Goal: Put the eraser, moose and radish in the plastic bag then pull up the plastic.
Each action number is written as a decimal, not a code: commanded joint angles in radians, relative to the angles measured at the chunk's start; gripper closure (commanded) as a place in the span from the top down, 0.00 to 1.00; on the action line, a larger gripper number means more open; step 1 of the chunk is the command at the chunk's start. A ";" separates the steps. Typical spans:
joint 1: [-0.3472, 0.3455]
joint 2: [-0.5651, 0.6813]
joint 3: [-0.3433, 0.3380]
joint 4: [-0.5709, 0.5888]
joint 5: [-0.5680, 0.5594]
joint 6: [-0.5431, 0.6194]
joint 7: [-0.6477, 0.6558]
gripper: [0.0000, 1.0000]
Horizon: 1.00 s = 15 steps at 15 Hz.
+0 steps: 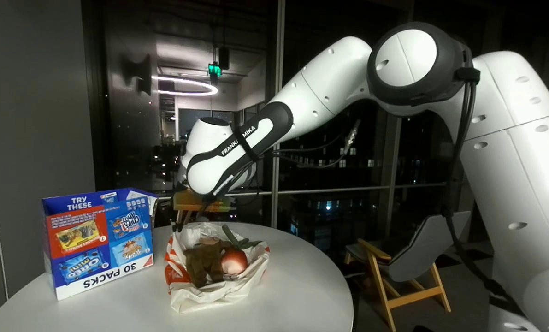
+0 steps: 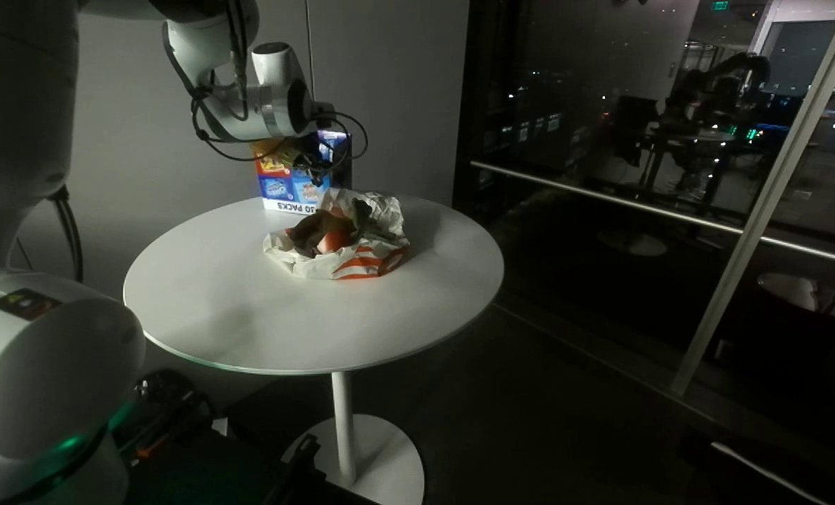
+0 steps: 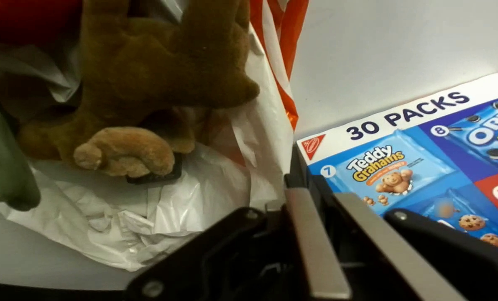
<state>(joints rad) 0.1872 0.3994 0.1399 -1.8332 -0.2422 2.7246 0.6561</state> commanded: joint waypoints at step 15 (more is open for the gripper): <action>-0.057 0.013 0.137 -0.076 0.448 -0.125 -0.702 1.00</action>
<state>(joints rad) 0.1712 0.4016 0.2222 -1.9230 0.1058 2.5954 0.0581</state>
